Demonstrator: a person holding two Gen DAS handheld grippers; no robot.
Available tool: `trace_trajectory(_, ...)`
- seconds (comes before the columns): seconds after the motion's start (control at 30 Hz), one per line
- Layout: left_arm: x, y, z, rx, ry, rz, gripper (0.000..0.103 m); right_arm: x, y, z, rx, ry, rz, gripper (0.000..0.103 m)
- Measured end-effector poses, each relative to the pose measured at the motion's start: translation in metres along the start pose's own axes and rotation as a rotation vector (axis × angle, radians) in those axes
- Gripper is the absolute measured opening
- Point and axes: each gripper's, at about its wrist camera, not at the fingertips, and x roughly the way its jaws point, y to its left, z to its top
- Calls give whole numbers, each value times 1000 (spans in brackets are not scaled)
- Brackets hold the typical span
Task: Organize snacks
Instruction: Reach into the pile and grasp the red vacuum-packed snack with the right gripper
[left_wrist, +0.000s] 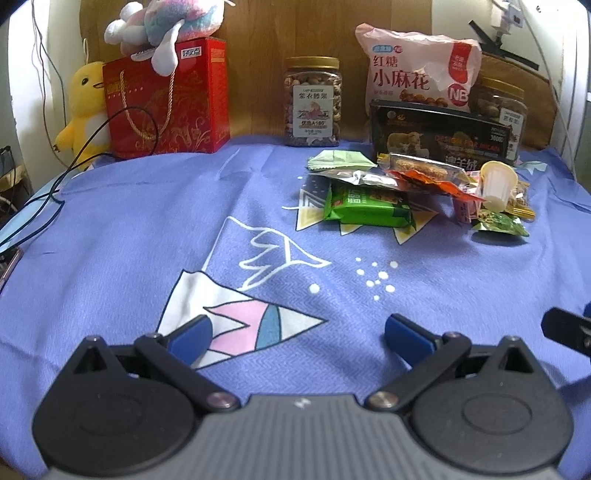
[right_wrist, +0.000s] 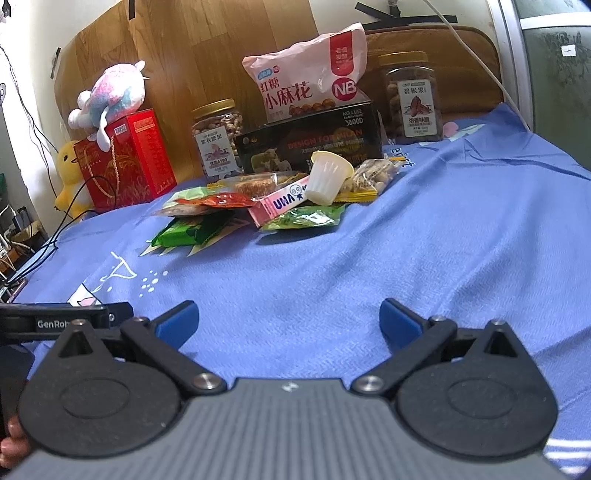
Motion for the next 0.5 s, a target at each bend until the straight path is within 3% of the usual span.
trace_trajectory(0.1,-1,2,-1,11,-9,-11,103,1,1,2,-7,-4,27,103)
trace_trajectory(0.5,4,18,8,-36,-16,-69,103,27,18,34,-126,30,131,74)
